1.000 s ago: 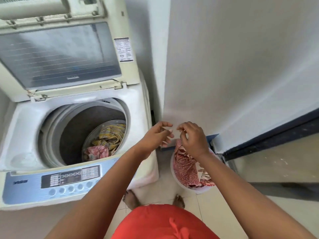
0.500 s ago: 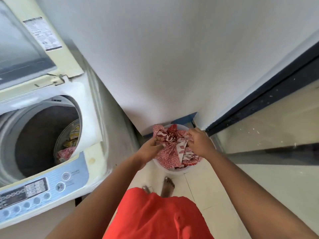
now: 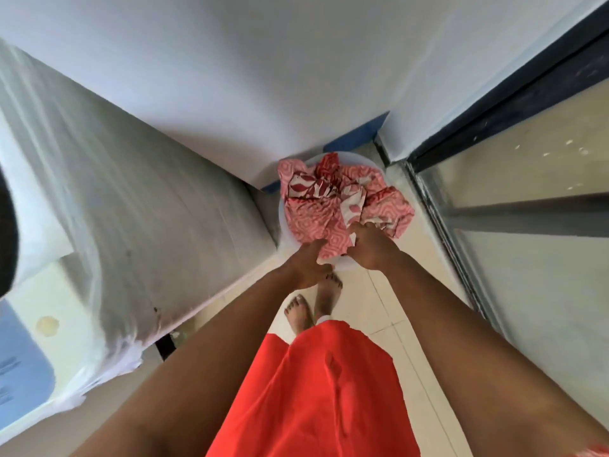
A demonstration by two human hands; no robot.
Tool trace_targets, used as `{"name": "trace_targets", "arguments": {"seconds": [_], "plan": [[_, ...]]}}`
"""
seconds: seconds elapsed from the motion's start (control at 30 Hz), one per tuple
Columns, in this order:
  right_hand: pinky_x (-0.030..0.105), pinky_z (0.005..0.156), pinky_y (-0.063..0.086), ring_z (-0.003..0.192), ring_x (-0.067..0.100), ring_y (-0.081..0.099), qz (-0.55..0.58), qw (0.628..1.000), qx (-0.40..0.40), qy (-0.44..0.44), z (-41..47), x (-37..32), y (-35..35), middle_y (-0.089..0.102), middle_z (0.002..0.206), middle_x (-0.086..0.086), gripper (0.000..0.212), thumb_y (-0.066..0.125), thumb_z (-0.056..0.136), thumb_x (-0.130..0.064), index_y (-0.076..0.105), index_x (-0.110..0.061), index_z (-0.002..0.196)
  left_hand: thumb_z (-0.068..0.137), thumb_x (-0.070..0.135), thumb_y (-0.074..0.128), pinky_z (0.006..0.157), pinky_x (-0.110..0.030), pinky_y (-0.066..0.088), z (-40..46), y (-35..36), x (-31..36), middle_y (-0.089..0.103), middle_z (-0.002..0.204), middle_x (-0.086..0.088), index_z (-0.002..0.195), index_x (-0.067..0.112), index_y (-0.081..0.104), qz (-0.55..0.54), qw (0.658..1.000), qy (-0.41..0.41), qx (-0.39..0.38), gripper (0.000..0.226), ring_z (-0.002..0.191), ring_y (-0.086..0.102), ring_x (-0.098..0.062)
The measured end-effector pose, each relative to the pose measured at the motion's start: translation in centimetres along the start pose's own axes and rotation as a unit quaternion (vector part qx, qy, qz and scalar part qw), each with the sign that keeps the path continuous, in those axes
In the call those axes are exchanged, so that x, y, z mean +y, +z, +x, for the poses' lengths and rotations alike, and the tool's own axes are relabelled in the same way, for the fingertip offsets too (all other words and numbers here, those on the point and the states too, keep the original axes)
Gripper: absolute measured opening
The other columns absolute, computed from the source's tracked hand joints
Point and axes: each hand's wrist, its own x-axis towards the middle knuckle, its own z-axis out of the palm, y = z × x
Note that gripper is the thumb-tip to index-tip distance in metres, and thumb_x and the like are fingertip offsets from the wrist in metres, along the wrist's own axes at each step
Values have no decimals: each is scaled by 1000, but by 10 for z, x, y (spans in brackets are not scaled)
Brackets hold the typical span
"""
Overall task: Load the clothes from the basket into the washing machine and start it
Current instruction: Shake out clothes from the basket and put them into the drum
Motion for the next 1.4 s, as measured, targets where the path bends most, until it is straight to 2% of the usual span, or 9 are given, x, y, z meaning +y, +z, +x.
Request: {"name": "trace_targets", "arguments": {"seconds": [0.23,0.37,0.43,0.5,0.57,0.7,0.97,1.23,1.4], "plan": [[40,100,44,128,47,46,-29,999,-13,22,73,39,66,30,145,30,66,64,91,-28,34,-20,150,99,17,58,116,-27,22,84,30,-54,14,165,-8,158,17,7,2,1000,3,-8,78,151,18,-25],[43,112,33,143,49,22,-79,997,-8,27,110,59,95,6,158,29,68,61,92,-30,31,-23,152,99,1,54,91,8,24,118,37,-66,29,158,-14,153,8,18,-60,997,52,9,66,143,30,-23],[46,116,25,146,45,17,-92,995,-14,33,117,61,104,12,160,22,62,50,94,-35,34,-18,151,98,-1,54,83,12,22,128,38,-72,34,155,-13,152,7,22,-85,994,70,26,63,134,34,-13],[43,116,26,144,40,25,-69,998,-4,-3,117,58,106,38,151,21,65,33,88,-44,49,-10,142,97,-1,55,88,11,23,132,41,-79,38,150,-6,152,6,23,-100,991,81,36,64,133,34,-10],[40,105,41,131,39,44,-22,1000,17,3,107,49,99,53,135,23,51,52,86,-36,63,-3,123,98,0,55,96,5,24,126,45,-84,34,150,0,154,7,20,-97,992,66,37,66,139,32,-14],[34,82,50,101,34,61,54,993,100,14,76,25,77,61,110,15,27,72,74,-13,68,-7,100,98,9,58,118,-31,26,98,45,-85,20,164,-5,158,12,12,-64,997,19,39,75,149,24,-24],[36,62,50,70,29,60,142,966,212,-41,-38,-53,9,65,74,6,19,59,69,1,54,-18,72,81,26,81,116,-45,36,-1,5,-18,32,160,-7,157,25,12,-44,992,58,107,103,145,34,-29],[29,64,44,67,16,55,242,927,273,-86,-152,-130,-54,60,69,0,33,66,74,1,49,-25,63,67,36,89,116,-53,31,-103,-38,27,18,161,-14,158,23,8,49,969,88,226,122,147,17,-39],[37,80,54,93,23,67,240,913,303,-128,-210,-170,-88,70,87,0,27,70,74,-8,51,-26,65,70,22,88,117,-52,29,-159,-56,45,13,161,-19,155,28,20,58,957,125,256,109,148,15,-40]]}}
